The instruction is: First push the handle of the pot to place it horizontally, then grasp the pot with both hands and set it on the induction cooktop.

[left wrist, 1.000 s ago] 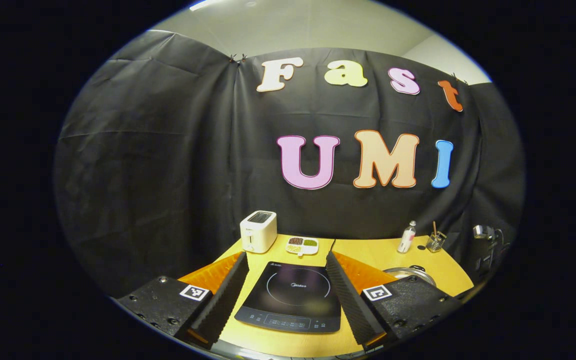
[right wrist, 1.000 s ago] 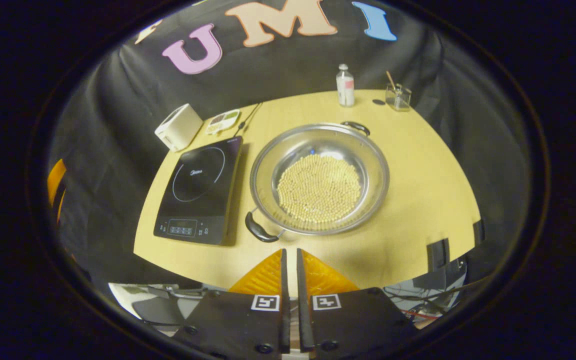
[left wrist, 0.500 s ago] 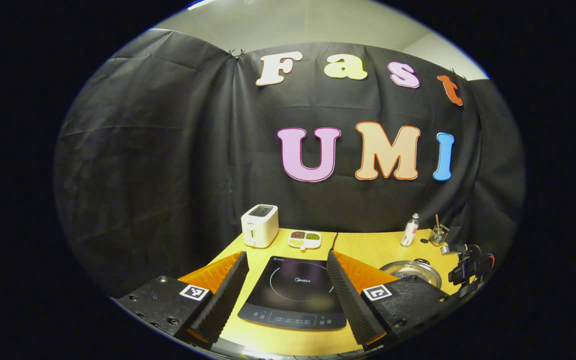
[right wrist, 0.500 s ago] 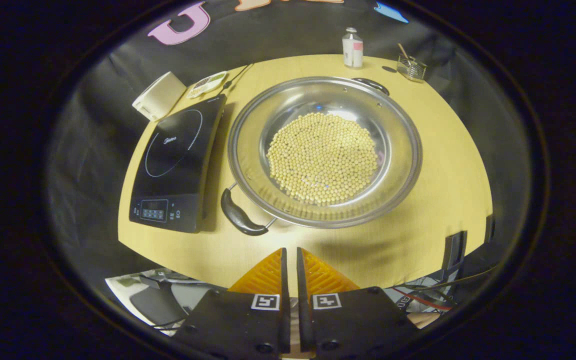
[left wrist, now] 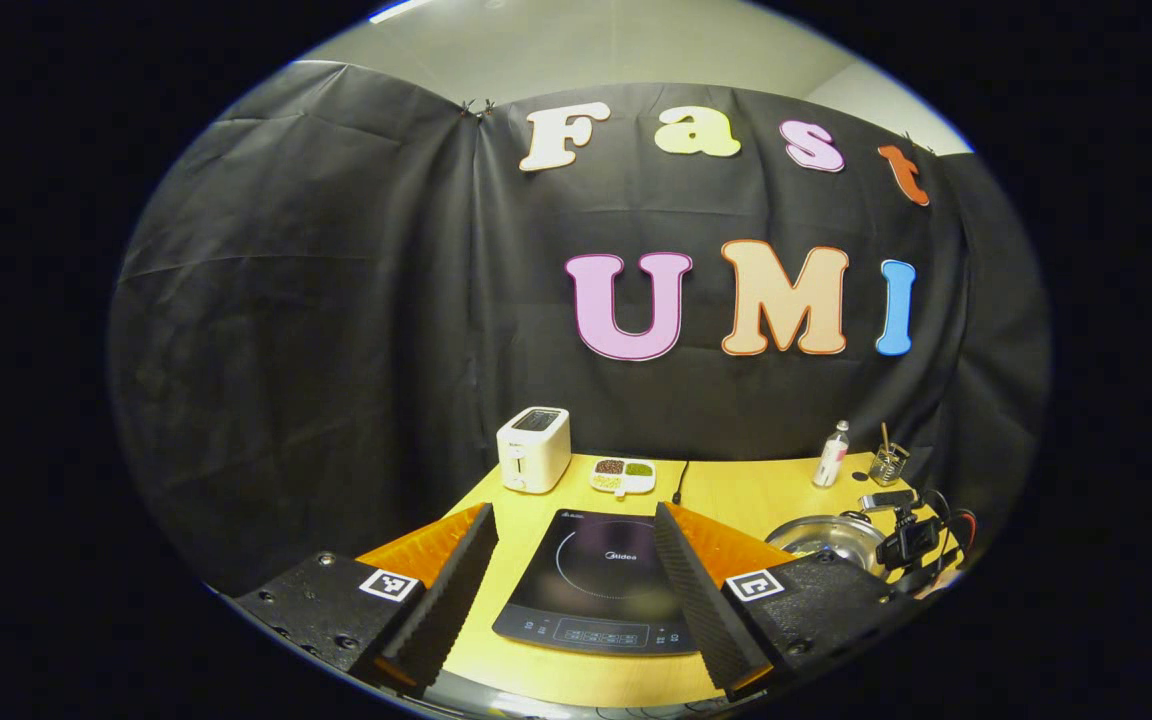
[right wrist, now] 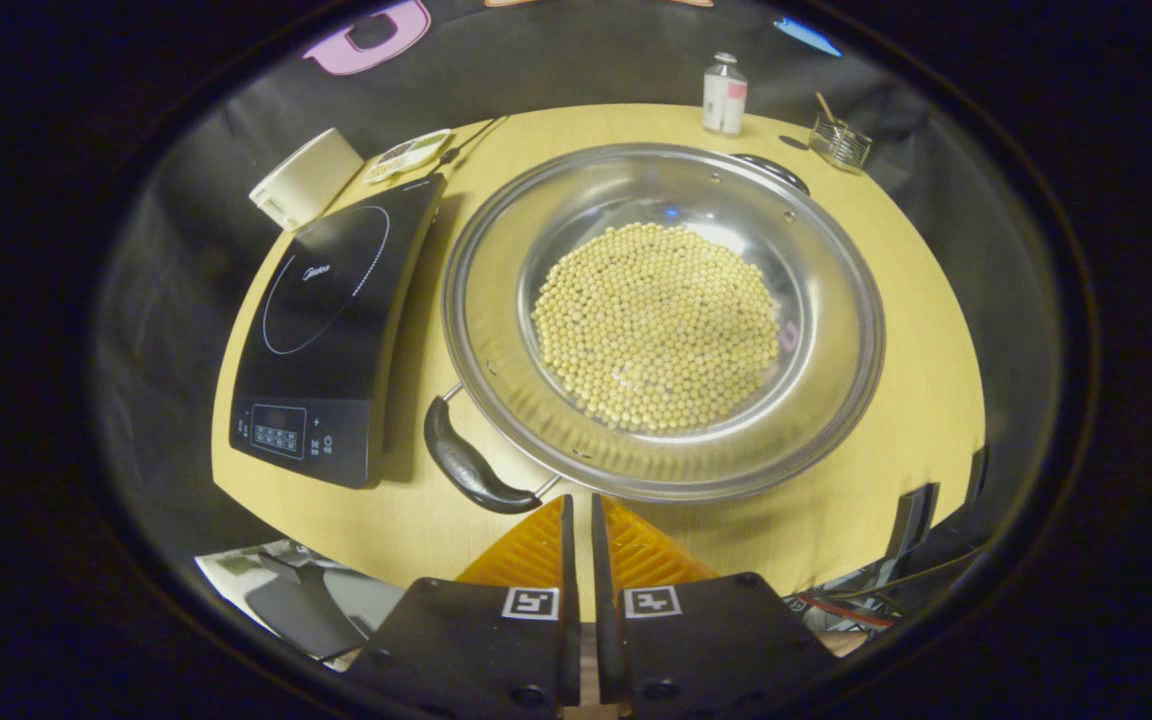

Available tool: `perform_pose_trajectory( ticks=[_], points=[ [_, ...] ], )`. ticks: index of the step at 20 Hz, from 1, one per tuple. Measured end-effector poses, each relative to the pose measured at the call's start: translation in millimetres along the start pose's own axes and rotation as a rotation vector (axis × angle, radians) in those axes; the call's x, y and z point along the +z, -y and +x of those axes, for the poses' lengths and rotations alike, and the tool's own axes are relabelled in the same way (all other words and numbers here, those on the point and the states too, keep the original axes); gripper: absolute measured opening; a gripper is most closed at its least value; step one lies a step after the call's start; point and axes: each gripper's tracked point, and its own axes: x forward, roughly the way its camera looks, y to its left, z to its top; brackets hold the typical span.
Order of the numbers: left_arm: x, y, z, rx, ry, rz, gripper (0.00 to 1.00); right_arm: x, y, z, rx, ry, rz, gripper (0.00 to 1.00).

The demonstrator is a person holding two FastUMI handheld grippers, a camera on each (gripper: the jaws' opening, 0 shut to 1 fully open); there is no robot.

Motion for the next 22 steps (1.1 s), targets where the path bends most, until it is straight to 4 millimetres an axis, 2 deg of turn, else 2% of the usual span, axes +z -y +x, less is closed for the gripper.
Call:
perform_pose_trajectory(
  ticks=[9,10,12,13,14,15,22],
  points=[
    [-1,-1,-3,-0.005,-0.003,0.014,0.93,9,-14,2,-0.005,0.008,-0.049,0.08],
    [-1,-2,-2,-0.005,-0.004,0.012,0.93,11,-17,3,-0.001,0.008,-0.05,0.0],
    [-2,-4,-3,-0.001,-0.002,0.012,0.96,15,-21,5,0.007,0.011,-0.045,0.0],
    [-1,-6,-3,0.005,0.0,0.014,0.93,15,-25,6,0.011,0.008,-0.036,0.08],
    [-2,-9,-4,0.011,0.002,0.017,0.96,16,-29,8,0.014,0.006,-0.026,0.07],
    [-1,-13,-4,0.018,0.001,0.018,0.93,18,-32,10,0.015,0.004,-0.016,0.07],
    [-8,-26,-9,0.045,-0.008,0.015,0.93,39,-54,19,0.042,0.036,0.08,0.07]
  ],
)
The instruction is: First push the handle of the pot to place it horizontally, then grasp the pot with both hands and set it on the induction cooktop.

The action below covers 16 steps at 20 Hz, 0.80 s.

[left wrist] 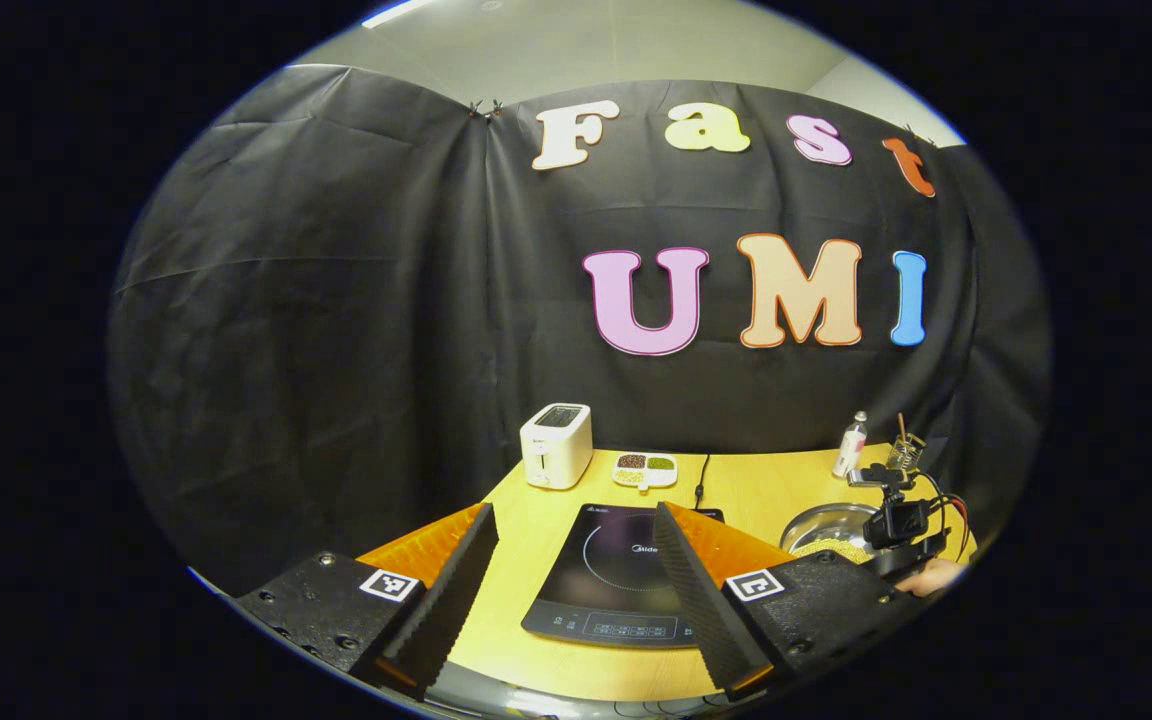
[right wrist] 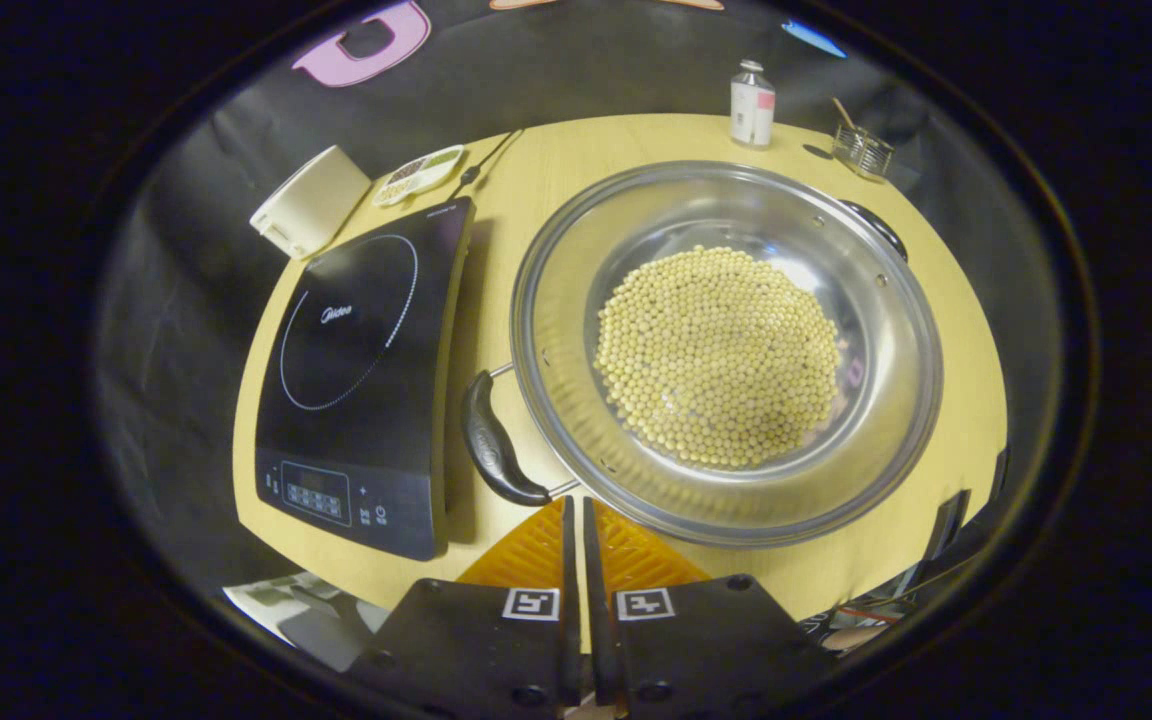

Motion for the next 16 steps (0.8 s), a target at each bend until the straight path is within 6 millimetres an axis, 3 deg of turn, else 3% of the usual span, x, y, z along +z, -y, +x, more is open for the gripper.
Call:
perform_pose_trajectory(
  ticks=[16],
  points=[
    [-15,-1,21,0.004,-0.056,-0.04,0.96,50,-50,30,0.012,0.025,0.086,0.07]
  ],
)
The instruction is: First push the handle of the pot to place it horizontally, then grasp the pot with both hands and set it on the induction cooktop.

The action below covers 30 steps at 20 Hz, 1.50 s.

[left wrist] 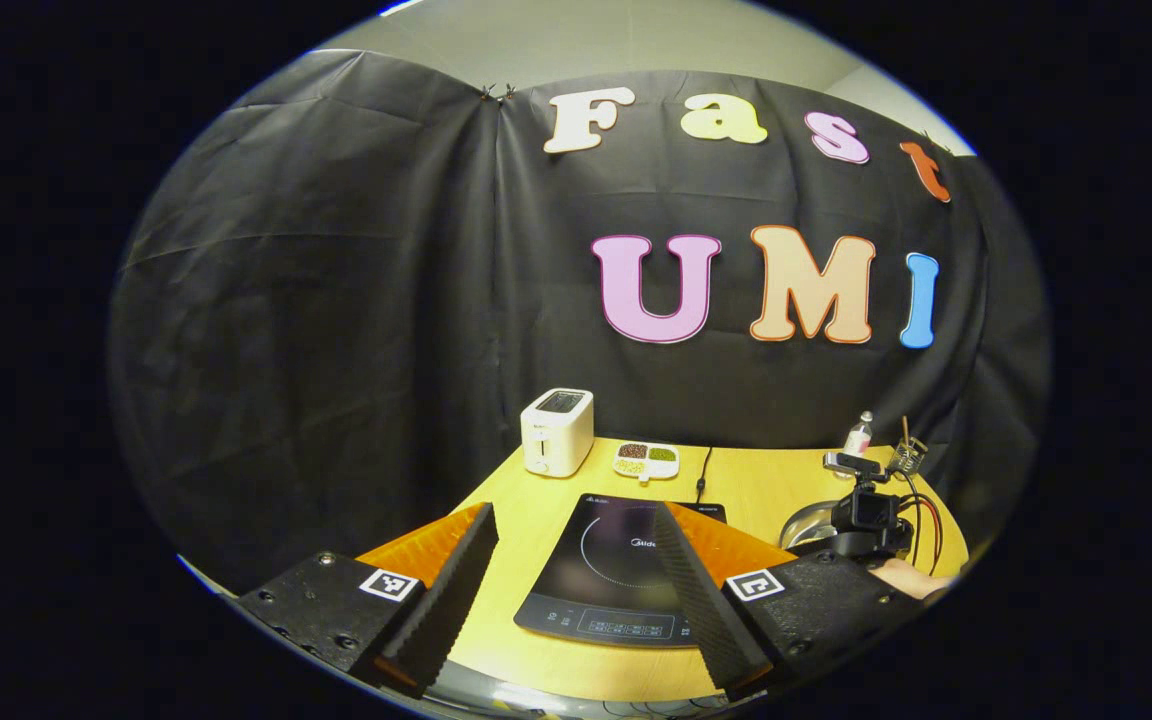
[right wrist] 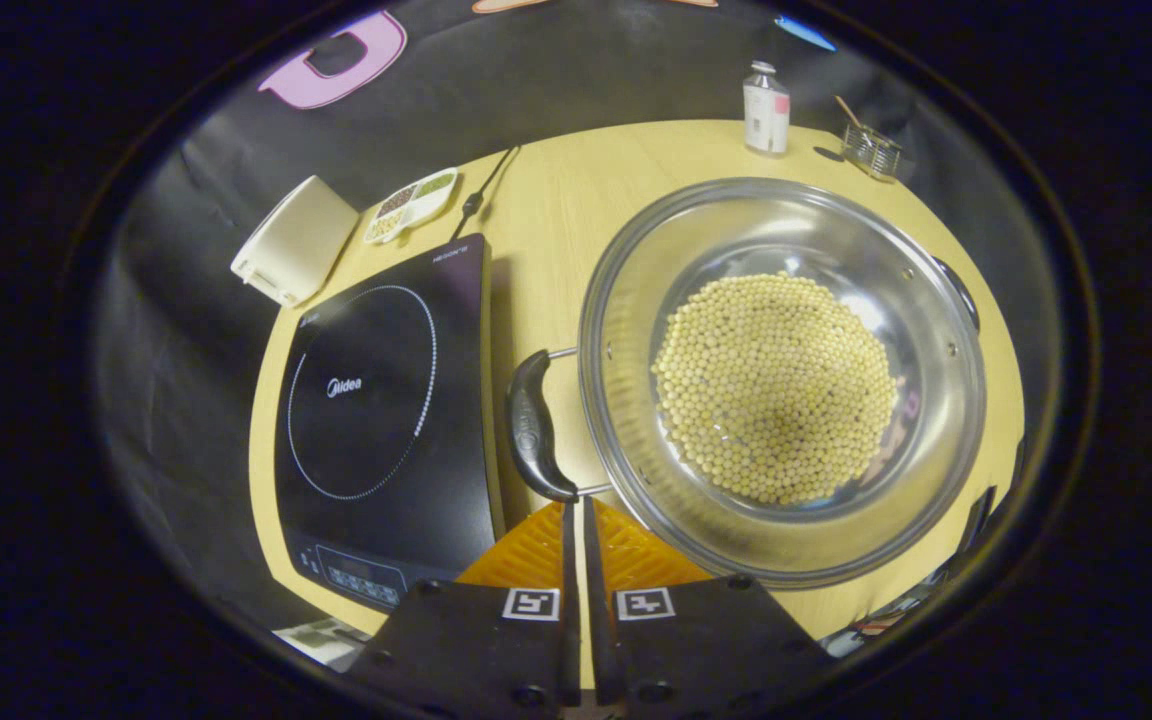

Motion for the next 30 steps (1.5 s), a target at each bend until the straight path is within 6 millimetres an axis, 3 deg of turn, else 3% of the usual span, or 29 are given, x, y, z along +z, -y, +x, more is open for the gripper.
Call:
perform_pose_trajectory(
  ticks=[1,8,11,14,15,17,18,19,20,22,23,25,26,27,28,30],
  points=[
    [0,1,3,-0.002,-0.005,-0.001,0.99,3,-1,1,0.004,0.001,0.0,0.07],
    [5,16,21,-0.018,-0.008,-0.008,0.94,13,-10,7,0.02,0.003,-0.017,0.06],
    [8,25,23,-0.037,-0.009,-0.003,0.96,14,-9,6,0.019,0.01,-0.037,0.07],
    [11,33,25,-0.064,-0.003,-0.002,0.96,13,-11,-4,0.042,0.018,-0.053,0.08],
    [12,35,25,-0.071,0.0,0.003,0.96,13,-12,-9,0.058,0.022,-0.059,0.0],
    [12,40,28,-0.091,0.003,0.01,0.96,11,-14,-25,0.094,0.04,-0.072,0.0],
    [10,43,28,-0.103,0.0,0.009,0.96,11,-11,-36,0.105,0.051,-0.077,0.08],
    [9,47,29,-0.115,-0.001,0.007,0.96,11,-8,-45,0.116,0.064,-0.08,0.08],
    [7,50,30,-0.128,-0.007,0.004,0.94,11,-4,-55,0.124,0.078,-0.078,0.0],
    [2,56,32,-0.155,-0.019,-0.005,0.94,10,8,-77,0.135,0.099,-0.08,0.0],
    [-1,63,31,-0.181,-0.031,-0.012,0.94,9,19,-88,0.133,0.108,-0.08,0.09],
    [-7,73,29,-0.22,-0.051,-0.025,0.96,12,42,-110,0.127,0.136,-0.079,0.09],
    [-9,78,29,-0.234,-0.062,-0.029,0.96,14,52,-119,0.121,0.153,-0.083,0.0],
    [-12,82,28,-0.245,-0.073,-0.032,0.96,16,61,-128,0.122,0.169,-0.087,0.09],
    [-14,87,28,-0.257,-0.081,-0.035,0.96,20,72,-135,0.113,0.186,-0.092,0.07],
    [-18,97,27,-0.275,-0.097,-0.032,0.96,27,99,-147,0.09,0.22,-0.092,0.22]
  ],
)
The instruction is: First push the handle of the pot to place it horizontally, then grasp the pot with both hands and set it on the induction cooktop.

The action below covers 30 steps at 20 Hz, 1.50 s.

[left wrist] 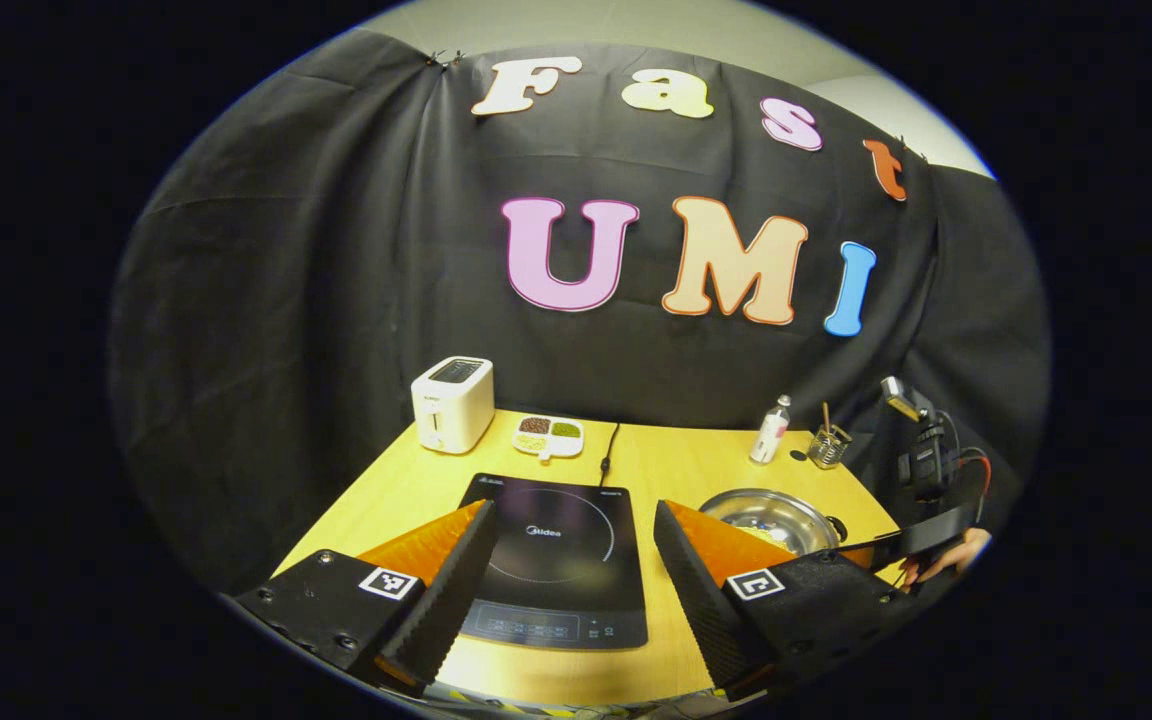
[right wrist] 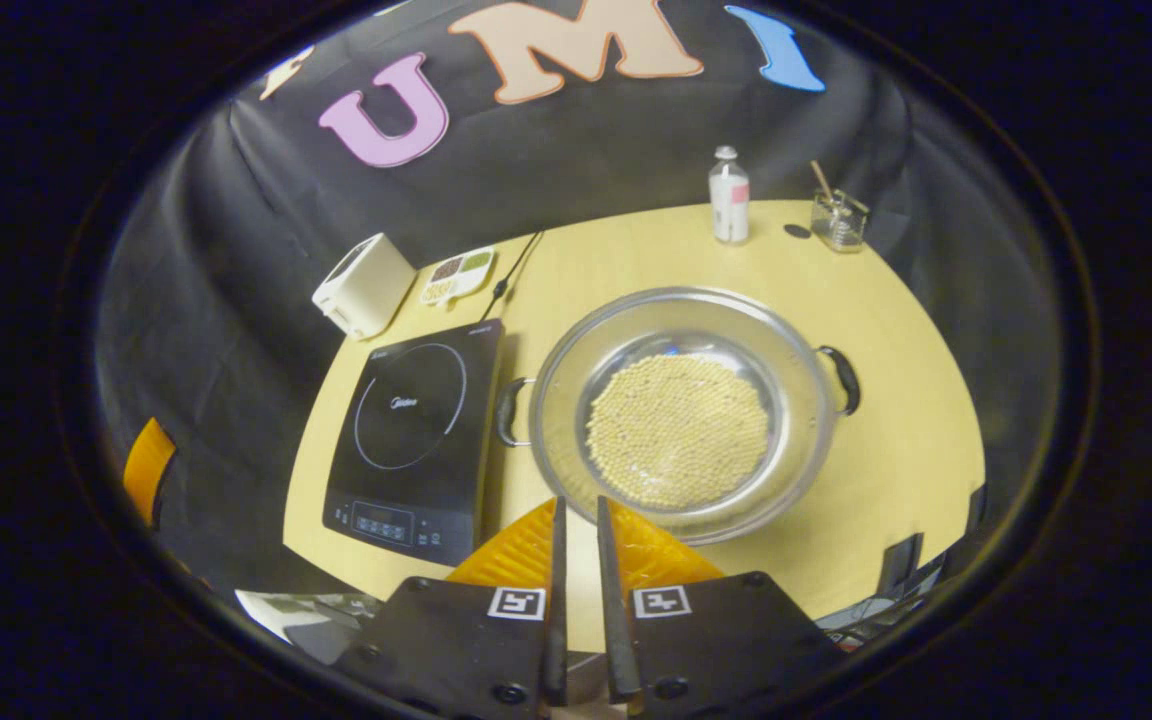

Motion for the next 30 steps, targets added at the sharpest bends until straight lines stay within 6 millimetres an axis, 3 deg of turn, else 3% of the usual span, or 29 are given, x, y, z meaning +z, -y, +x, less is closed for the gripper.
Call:
perform_pose_trajectory(
  ticks=[1,2,5,6,9,13,16,18,19,20,23,26,29,30],
  points=[
    [-2,4,2,-0.006,-0.007,0.005,0.97,2,10,-4,-0.011,0.002,0.004,0.27],
    [-3,8,4,-0.013,-0.014,0.013,0.97,6,21,-7,-0.021,0.013,0.01,0.22],
    [-10,22,11,-0.025,-0.046,0.031,0.96,13,47,-7,-0.023,0.015,0.019,0.36],
    [-13,27,15,-0.027,-0.059,0.03,0.97,17,54,-6,-0.017,0.014,0.024,0.55],
    [-16,42,29,-0.034,-0.094,0.008,0.96,25,76,-5,-0.007,-0.012,0.027,0.8],
    [-36,66,51,-0.067,-0.185,-0.048,0.97,45,109,6,-0.005,-0.043,0.023,0.95],
    [-46,78,69,-0.064,-0.239,-0.079,0.96,60,136,17,-0.007,-0.06,0.033,0.93],
    [-53,86,82,-0.057,-0.273,-0.092,0.96,68,151,25,-0.003,-0.079,0.05,0.98],
    [-60,92,89,-0.057,-0.296,-0.104,0.96,71,160,30,-0.002,-0.092,0.056,0.94],
    [-65,99,95,-0.062,-0.321,-0.113,0.96,74,168,36,0.002,-0.107,0.064,0.98],
    [-85,111,112,-0.061,-0.392,-0.134,0.96,72,186,49,0.027,-0.174,0.075,0.94],
    [-105,126,128,-0.071,-0.464,-0.174,0.96,68,203,66,0.045,-0.238,0.059,0.98],
    [-122,127,147,-0.068,-0.523,-0.18,0.96,66,213,85,0.059,-0.292,0.072,0.98],
    [-129,124,153,-0.061,-0.545,-0.17,0.96,64,215,90,0.065,-0.305,0.078,0.94]
  ],
)
